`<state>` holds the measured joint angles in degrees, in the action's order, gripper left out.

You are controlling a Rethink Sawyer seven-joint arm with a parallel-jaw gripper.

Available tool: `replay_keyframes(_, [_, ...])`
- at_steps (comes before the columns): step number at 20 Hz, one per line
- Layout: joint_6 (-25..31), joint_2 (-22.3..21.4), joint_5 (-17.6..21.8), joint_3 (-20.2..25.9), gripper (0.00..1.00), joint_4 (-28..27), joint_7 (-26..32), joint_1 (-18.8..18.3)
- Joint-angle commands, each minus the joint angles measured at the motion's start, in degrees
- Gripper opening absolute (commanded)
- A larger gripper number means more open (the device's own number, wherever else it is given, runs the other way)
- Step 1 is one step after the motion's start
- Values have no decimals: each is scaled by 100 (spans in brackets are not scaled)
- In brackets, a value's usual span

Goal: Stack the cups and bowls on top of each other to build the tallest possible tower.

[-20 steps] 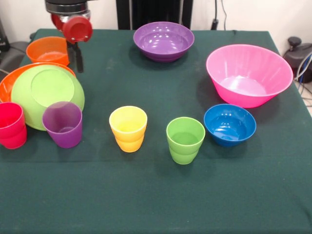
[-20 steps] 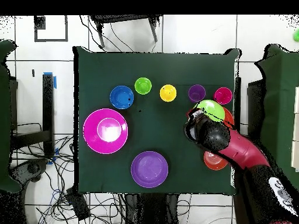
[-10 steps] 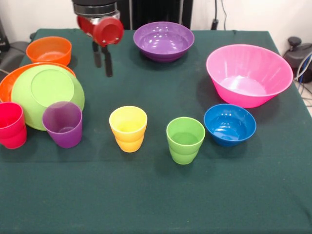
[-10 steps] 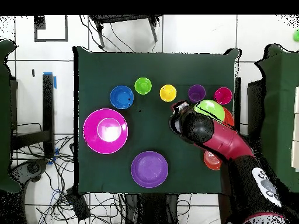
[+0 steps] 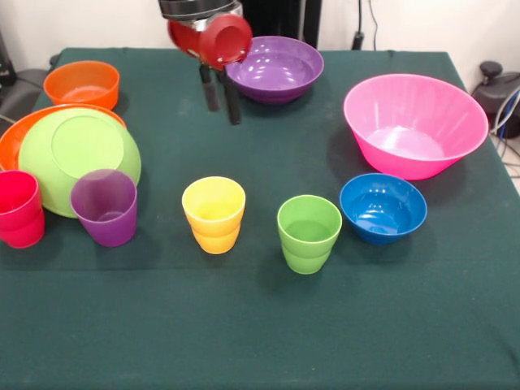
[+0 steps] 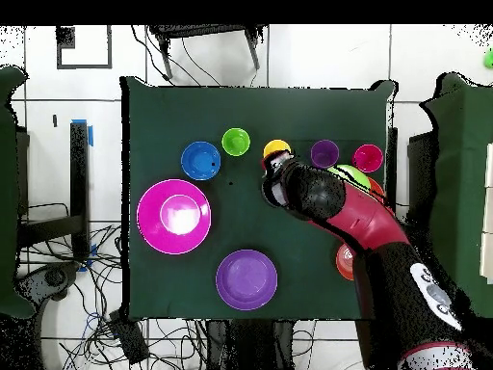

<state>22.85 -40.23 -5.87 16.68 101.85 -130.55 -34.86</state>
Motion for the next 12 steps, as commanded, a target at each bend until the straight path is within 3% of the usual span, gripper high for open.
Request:
replay_keyframes(1, [483, 331, 423, 1354, 100, -41, 1304, -358])
replay_keyframes(12, [66, 516, 1453, 1721, 100, 45, 1288, -337])
